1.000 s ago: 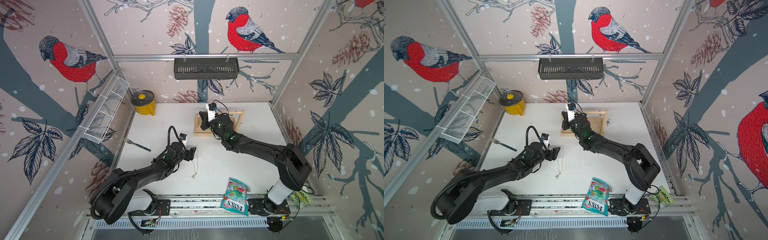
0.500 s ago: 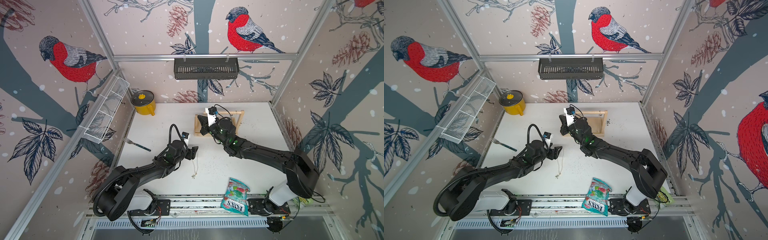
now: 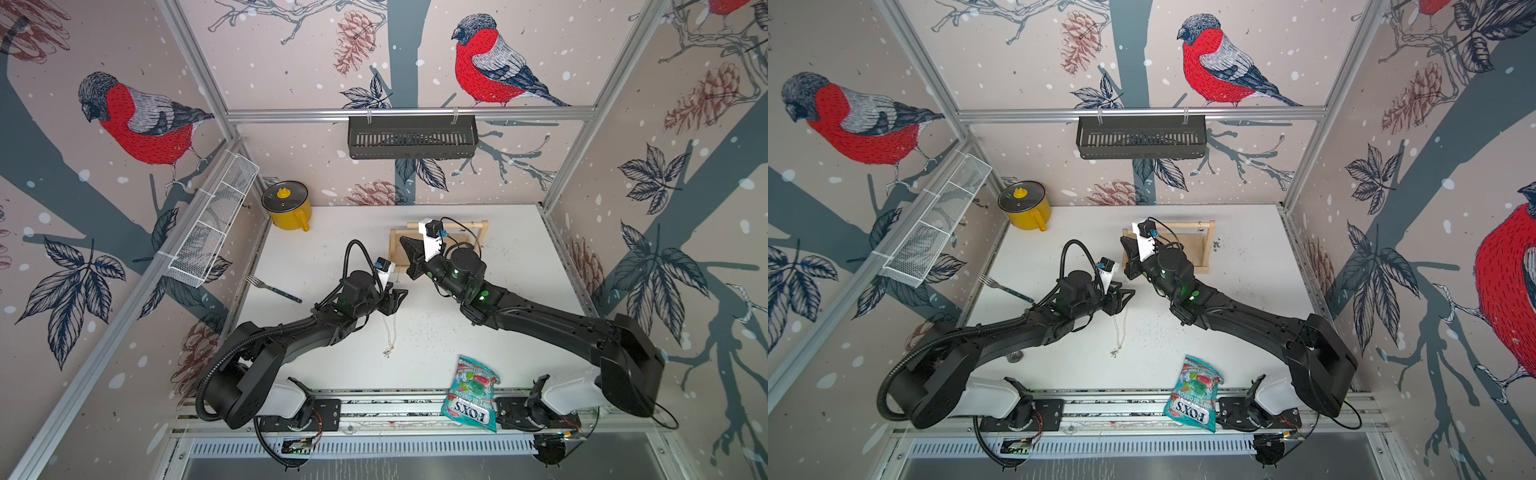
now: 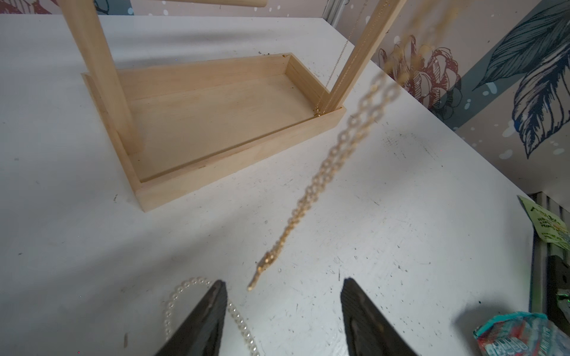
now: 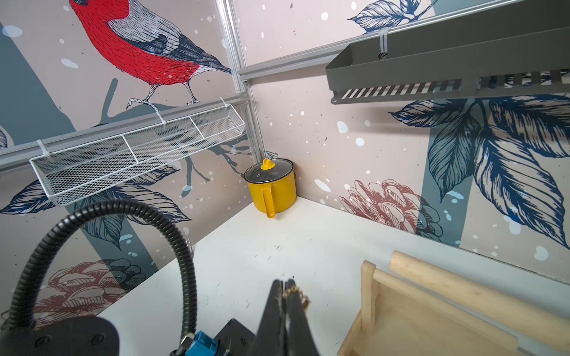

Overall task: Take the necklace off the jewelry display stand
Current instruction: Place the necklace at the center of the board.

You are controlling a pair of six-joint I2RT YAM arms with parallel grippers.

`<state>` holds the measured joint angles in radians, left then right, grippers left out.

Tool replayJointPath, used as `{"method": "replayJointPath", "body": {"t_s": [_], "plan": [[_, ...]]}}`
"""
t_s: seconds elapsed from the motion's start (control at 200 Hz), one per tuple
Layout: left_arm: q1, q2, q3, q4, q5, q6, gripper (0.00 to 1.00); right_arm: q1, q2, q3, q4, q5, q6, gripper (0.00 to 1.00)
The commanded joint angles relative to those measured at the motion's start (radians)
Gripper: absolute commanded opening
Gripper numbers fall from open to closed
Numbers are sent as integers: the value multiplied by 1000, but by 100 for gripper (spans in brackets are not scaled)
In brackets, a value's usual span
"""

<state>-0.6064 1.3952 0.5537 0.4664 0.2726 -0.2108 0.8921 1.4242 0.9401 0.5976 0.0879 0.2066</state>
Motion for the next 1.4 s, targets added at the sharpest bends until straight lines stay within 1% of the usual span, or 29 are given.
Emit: {"method": "replayJointPath", "body": {"t_s": [0.0, 0.225, 0.335, 0.555, 0.71, 0.75, 0.825, 0.93, 1.166, 1.396], "plan": [[0, -5, 8, 58, 57, 14, 59, 5, -16, -12, 13, -5, 18, 1], [1, -1, 23, 48, 37, 13, 58, 24, -38, -38, 15, -1, 24, 1], [1, 10, 36, 41, 48, 14, 57, 30, -52, -42, 13, 5, 20, 1], [1, 16, 40, 59, 108, 17, 49, 37, -76, -46, 8, 11, 19, 1], [1, 9, 36, 63, 112, 16, 46, 42, -82, -46, 6, 8, 20, 1], [1, 5, 34, 62, 112, 16, 44, 43, -81, -46, 4, 8, 20, 1], [1, -2, 33, 59, 117, 18, 37, 45, -83, -46, -2, 7, 22, 1], [1, -13, 27, 59, 122, 19, 32, 46, -84, -46, -4, 8, 22, 1], [0, -32, 15, 63, 128, 17, 28, 47, -95, -49, -8, 23, 13, 1], [0, -20, 20, 64, 136, 8, 28, 47, -105, -48, -12, 27, 9, 1]]}}
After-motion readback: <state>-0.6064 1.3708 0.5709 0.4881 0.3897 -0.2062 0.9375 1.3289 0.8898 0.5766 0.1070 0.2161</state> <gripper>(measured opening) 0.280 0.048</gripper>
